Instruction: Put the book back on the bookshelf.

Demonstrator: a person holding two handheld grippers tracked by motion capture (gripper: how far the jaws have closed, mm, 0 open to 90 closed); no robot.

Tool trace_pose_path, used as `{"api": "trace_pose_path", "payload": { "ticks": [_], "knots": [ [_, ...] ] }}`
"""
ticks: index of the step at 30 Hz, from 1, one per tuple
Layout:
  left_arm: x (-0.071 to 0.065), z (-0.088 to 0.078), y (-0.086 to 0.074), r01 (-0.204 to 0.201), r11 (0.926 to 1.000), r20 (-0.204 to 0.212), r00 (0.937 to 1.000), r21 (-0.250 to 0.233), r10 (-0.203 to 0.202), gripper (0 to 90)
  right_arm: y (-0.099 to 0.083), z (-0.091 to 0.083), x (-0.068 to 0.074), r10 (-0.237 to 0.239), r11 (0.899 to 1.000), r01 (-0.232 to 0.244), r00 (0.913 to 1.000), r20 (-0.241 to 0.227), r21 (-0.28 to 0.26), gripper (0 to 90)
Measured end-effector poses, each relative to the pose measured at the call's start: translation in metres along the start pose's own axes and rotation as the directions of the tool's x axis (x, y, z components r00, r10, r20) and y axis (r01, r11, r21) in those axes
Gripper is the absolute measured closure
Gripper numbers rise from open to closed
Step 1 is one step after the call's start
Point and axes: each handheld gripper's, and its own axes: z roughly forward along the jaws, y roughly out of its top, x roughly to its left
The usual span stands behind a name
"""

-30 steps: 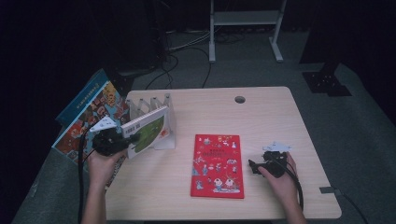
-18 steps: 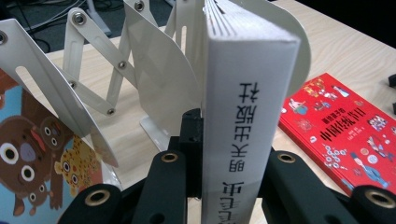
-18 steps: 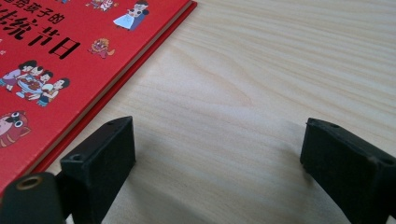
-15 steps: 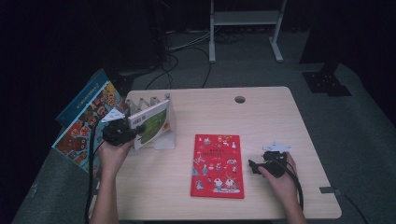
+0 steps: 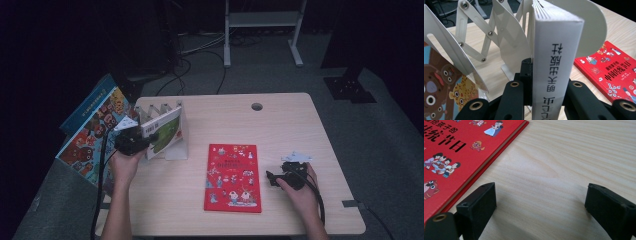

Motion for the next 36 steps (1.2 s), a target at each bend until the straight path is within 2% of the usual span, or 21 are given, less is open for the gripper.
{"api": "trace_pose_path", "payload": {
  "ticks": [12,17,20,24,29,36],
  "knots": [
    [0.001,0.011,-0.01,0.025,0.9995,0.005,0.9997,0.017,-0.025,75.1,0.0,0.0,0.0,0.001,1.0,-0.001,1.0,0.0,0.0,9.2],
    [0.0,0.015,-0.013,0.016,0.9984,-0.005,0.9999,0.054,-0.016,75.0,0.0,0.0,0.0,-0.001,1.0,0.001,1.0,0.0,-0.001,9.2],
    [0.0,0.016,-0.015,0.021,0.9985,-0.005,0.9998,0.05,-0.021,74.9,0.0,0.0,0.0,-0.001,1.0,0.001,1.0,0.0,-0.001,9.2],
    [-0.002,0.016,-0.015,0.015,0.9976,-0.009,0.9999,0.068,-0.014,74.8,0.0,0.0,0.0,-0.001,1.0,0.001,1.0,0.0,-0.001,9.2],
    [-0.003,0.019,-0.02,-0.004,0.9934,-0.005,1.0,0.115,0.004,74.6,0.0,0.0,0.0,-0.001,1.0,0.001,1.0,0.0,-0.001,9.2],
    [-0.004,0.023,-0.028,-0.012,0.989,0.001,0.9999,0.147,0.012,74.5,0.0,0.0,0.0,-0.001,1.0,0.001,1.0,0.0,-0.001,9.2]
  ]
}}
